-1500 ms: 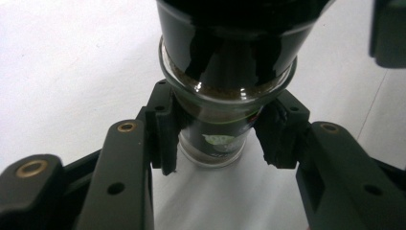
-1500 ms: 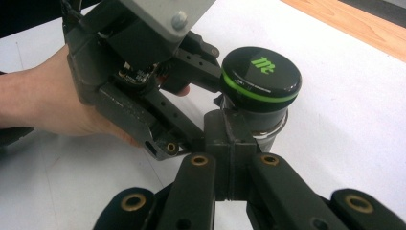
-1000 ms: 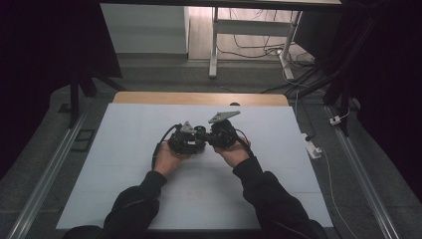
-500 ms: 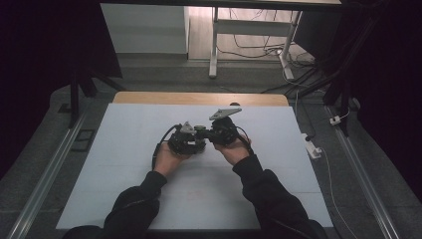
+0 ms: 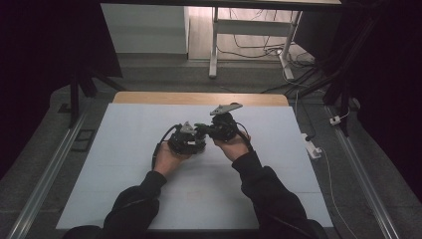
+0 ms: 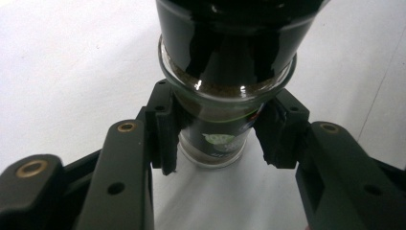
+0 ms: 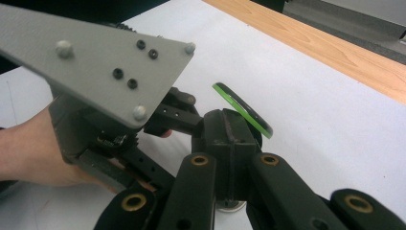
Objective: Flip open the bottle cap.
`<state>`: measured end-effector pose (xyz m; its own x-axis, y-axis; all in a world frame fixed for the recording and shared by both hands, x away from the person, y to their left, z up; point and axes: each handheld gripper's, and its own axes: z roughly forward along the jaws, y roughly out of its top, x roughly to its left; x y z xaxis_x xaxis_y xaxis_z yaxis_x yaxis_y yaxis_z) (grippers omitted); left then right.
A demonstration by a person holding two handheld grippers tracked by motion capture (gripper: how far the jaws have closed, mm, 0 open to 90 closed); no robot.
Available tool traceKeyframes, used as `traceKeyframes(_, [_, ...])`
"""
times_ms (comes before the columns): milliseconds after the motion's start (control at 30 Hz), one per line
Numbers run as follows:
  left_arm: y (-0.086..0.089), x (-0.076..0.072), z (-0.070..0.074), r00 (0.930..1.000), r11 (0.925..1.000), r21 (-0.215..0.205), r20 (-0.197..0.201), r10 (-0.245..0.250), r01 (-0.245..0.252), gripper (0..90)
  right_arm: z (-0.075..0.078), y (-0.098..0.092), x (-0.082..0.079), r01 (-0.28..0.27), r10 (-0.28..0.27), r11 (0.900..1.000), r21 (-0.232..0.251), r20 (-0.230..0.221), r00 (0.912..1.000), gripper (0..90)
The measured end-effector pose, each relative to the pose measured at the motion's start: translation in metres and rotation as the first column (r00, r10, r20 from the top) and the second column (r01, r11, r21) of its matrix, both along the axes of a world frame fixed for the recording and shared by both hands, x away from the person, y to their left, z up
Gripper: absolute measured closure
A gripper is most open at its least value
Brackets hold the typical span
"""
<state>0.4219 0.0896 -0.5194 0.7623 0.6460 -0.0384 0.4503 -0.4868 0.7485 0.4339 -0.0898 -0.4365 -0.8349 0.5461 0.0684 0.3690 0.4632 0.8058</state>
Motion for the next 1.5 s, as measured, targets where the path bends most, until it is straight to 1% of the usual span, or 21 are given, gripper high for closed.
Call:
traceKeyframes(167, [0.0, 0.0, 0.0, 1.0, 1.0, -0.005, -0.002, 0.0, 0.0, 54.1, 0.001, 0.001, 0.004, 0.005, -0.005, 1.0, 0.006, -0.006, 1.0, 89.9])
traceKeyframes(400, [0.0, 0.0, 0.0, 1.0, 1.0, 0.003, 0.002, -0.004, 0.004, 54.1, 0.002, 0.001, 0.012, 0.018, -0.017, 1.0, 0.025, -0.019, 0.9997, 89.9])
traceKeyframes(600, [0.0, 0.0, 0.0, 1.0, 1.0, 0.003, 0.001, -0.003, 0.003, 54.1, -0.003, 0.003, 0.019, 0.042, -0.041, 0.999, 0.01, -0.033, 0.9986, 89.9])
traceKeyframes(700, [0.0, 0.0, 0.0, 1.0, 1.0, 0.003, -0.001, -0.001, 0.001, 54.1, -0.004, 0.002, 0.021, 0.047, -0.046, 0.999, 0.017, -0.043, 0.998, 89.9])
traceKeyframes(867, [0.0, 0.001, 0.001, 0.9999, 1.0, 0.009, -0.01, 0.002, -0.002, 53.8, -0.002, 0.001, 0.019, 0.041, -0.041, 0.999, 0.015, -0.028, 0.9988, 89.8])
traceKeyframes(933, [-0.001, 0.001, 0.002, 0.9999, 1.0, 0.001, -0.015, 0.006, -0.006, 53.5, -0.001, 0.001, 0.018, 0.039, -0.039, 0.999, 0.015, -0.023, 0.999, 89.7])
traceKeyframes(1033, [-0.001, 0.002, 0.002, 0.9998, 1.0, 0.007, -0.02, -0.002, 0.002, 52.3, 0.0, 0.0, 0.017, 0.042, -0.042, 0.999, 0.011, -0.016, 0.999, 88.8])
traceKeyframes(1067, [-0.001, 0.002, 0.003, 0.9999, 0.9998, 0.017, -0.014, -0.005, 0.005, 50.1, 0.0, -0.001, 0.017, 0.043, -0.043, 0.999, 0.013, -0.014, 0.999, 86.1])
traceKeyframes(1100, [0.0, 0.002, 0.004, 0.9999, 0.9997, 0.025, -0.009, -0.006, 0.006, 46.1, 0.001, -0.001, 0.016, 0.044, -0.044, 0.999, 0.015, -0.016, 0.9989, 84.8])
traceKeyframes(1167, [0.003, 0.003, 0.006, 0.9999, 0.9997, 0.024, -0.012, -0.002, 0.002, 40.3, 0.002, -0.002, 0.015, 0.044, -0.044, 0.999, 0.012, -0.012, 0.999, 81.6])
traceKeyframes(1233, [0.006, 0.003, 0.009, 0.9999, 0.9994, 0.035, -0.01, 0.005, -0.005, 34.7, 0.003, -0.003, 0.014, 0.043, -0.043, 0.999, 0.013, -0.014, 0.999, 77.5])
traceKeyframes(1267, [0.008, 0.003, 0.01, 0.9998, 0.9994, 0.033, -0.021, -0.002, 0.003, 32.4, 0.003, -0.003, 0.013, 0.041, -0.04, 0.999, 0.012, -0.015, 0.9991, 74.8])
traceKeyframes(1300, [0.009, 0.003, 0.011, 0.9997, 0.9993, 0.036, -0.024, 0.006, -0.005, 29.8, 0.004, -0.003, 0.011, 0.04, -0.04, 0.999, 0.015, -0.014, 0.9991, 72.3])
traceKeyframes(1333, [0.01, 0.003, 0.011, 0.9996, 0.9988, 0.049, -0.027, 0.01, -0.009, 26.8, 0.005, -0.003, 0.01, 0.041, -0.04, 0.999, 0.015, -0.013, 0.9991, 70.1])
traceKeyframes(1433, [0.01, 0.002, 0.012, 0.9991, 0.9975, 0.07, -0.043, -0.006, 0.009, 21.2, 0.006, -0.002, 0.008, 0.04, -0.04, 0.999, 0.019, -0.016, 0.9991, 63.9])
traceKeyframes(1500, [0.01, 0.001, 0.014, 0.9986, 0.9979, 0.063, -0.051, -0.013, 0.016, 19.1, 0.007, -0.003, 0.006, 0.038, -0.038, 0.999, 0.014, -0.018, 0.9991, 59.8])
